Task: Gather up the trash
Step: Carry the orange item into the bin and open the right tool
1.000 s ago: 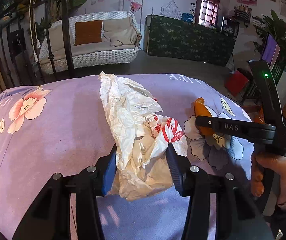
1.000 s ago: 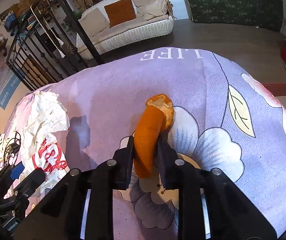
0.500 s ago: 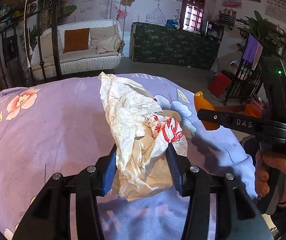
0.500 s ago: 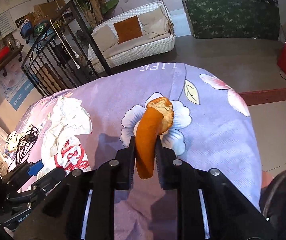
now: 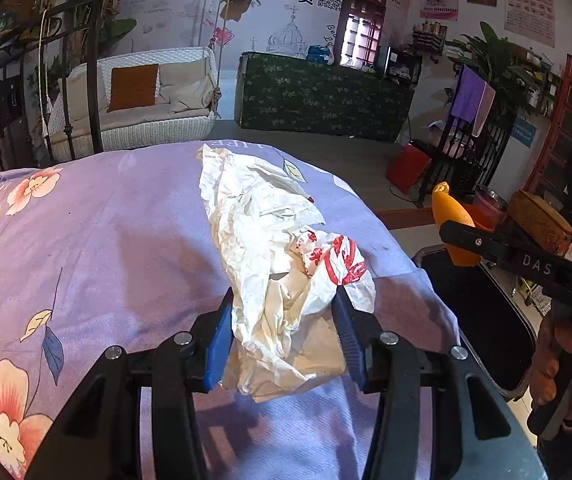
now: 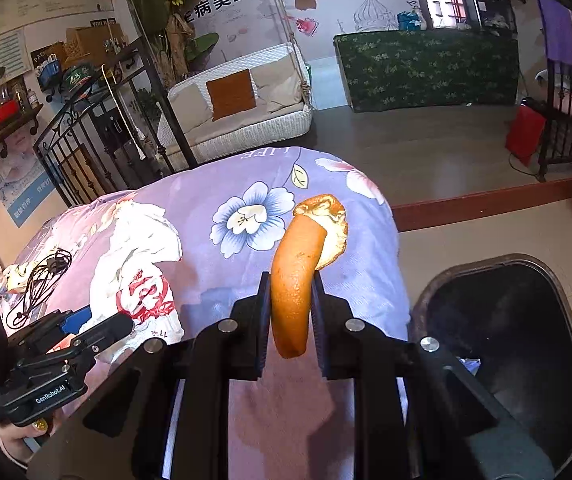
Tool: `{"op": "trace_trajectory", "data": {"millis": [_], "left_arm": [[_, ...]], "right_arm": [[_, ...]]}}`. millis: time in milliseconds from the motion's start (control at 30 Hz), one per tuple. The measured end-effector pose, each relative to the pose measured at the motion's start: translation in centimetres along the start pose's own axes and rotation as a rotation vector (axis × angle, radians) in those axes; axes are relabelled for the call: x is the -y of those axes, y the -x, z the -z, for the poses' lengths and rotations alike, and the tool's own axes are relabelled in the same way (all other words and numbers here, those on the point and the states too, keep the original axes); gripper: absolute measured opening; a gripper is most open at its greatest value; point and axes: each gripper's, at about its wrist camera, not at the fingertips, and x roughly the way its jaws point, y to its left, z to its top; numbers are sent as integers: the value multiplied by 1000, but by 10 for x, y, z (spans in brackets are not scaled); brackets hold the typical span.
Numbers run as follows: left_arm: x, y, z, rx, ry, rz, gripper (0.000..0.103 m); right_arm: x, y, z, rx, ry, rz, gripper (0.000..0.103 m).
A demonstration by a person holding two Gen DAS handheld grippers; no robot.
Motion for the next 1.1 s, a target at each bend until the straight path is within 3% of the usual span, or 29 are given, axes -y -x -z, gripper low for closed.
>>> {"op": "trace_trajectory", "data": {"millis": [667, 1100], "left_arm": [[92, 6, 26, -12, -162, 159, 47], [130, -7, 41, -54, -239, 227, 48]], "right_arm": [[76, 81, 62, 40, -113, 243, 20], [128, 63, 80, -62, -174, 344, 20]]}}
